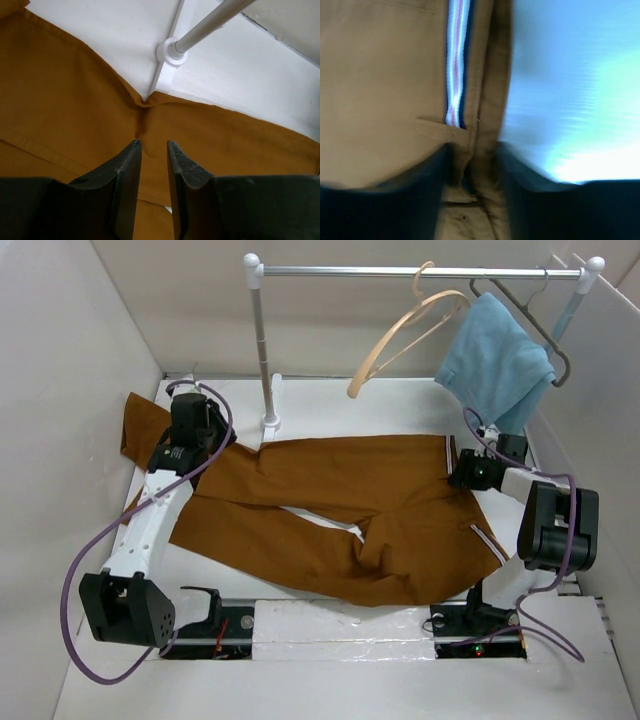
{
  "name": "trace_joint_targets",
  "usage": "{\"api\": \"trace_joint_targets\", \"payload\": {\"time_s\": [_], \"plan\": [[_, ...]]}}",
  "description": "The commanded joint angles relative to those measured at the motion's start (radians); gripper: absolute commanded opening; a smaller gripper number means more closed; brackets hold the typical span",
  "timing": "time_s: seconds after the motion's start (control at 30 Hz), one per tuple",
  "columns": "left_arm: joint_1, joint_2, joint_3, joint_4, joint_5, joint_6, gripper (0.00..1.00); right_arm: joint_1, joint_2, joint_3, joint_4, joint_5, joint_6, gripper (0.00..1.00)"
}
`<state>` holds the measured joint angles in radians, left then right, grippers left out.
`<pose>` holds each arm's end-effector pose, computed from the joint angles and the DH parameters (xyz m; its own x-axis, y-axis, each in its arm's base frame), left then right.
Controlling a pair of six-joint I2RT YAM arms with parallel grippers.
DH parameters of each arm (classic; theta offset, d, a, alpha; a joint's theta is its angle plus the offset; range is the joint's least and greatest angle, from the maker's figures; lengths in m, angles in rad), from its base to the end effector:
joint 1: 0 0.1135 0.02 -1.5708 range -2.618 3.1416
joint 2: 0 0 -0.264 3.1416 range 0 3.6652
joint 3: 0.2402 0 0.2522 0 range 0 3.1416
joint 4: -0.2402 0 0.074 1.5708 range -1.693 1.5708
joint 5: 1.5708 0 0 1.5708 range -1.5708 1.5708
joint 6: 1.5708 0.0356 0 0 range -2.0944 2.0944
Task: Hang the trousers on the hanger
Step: Fold the trousers
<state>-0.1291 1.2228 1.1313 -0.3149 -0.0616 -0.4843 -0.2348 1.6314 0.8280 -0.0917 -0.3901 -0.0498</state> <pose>0.2780 -0.0339 0.3557 -0.3807 -0.4192 -0.8243 -0.1184 0.9061 -0.4061 0.3106 -0.0604 0.1589 -0.7571 0.1338 -0.6394 -0.0539 0.9627 0.2652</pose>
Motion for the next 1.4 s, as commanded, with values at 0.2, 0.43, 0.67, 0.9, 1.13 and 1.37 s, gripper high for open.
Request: {"api": "trace_joint_targets", "payload": {"time_s": [0.2, 0.43, 0.67, 0.9, 1.13, 1.37], "plan": [[0.003, -0.052, -0.030, -0.039, -0.032, 0.035, 0.22, -0.116, -0.214, -0.132, 0.069, -0.098, 0.090, 0.00], [-0.006, 0.018, -0.008, -0.065, -0.024, 0.000, 0.06, -0.265, -0.404, -0.078, -0.042, 0.063, 0.123, 0.00], [0.003, 0.105, -0.008, -0.078, -0.137, -0.045, 0.21, -0.301, -0.318, 0.123, -0.117, 0.234, 0.123, 0.40], [0.069, 0.095, -0.091, -0.163, -0.292, -0.135, 0.30, -0.132, -0.375, 0.103, -0.200, 0.105, -0.008, 0.78], [0.381, 0.021, -0.232, -0.216, -0.186, -0.168, 0.17, 0.021, -0.738, -0.180, -0.237, 0.030, -0.056, 0.03], [0.682, 0.134, -0.252, -0.271, -0.163, -0.148, 0.00, 0.369, -0.795, -0.279, -0.220, -0.058, -0.062, 0.22]]}}
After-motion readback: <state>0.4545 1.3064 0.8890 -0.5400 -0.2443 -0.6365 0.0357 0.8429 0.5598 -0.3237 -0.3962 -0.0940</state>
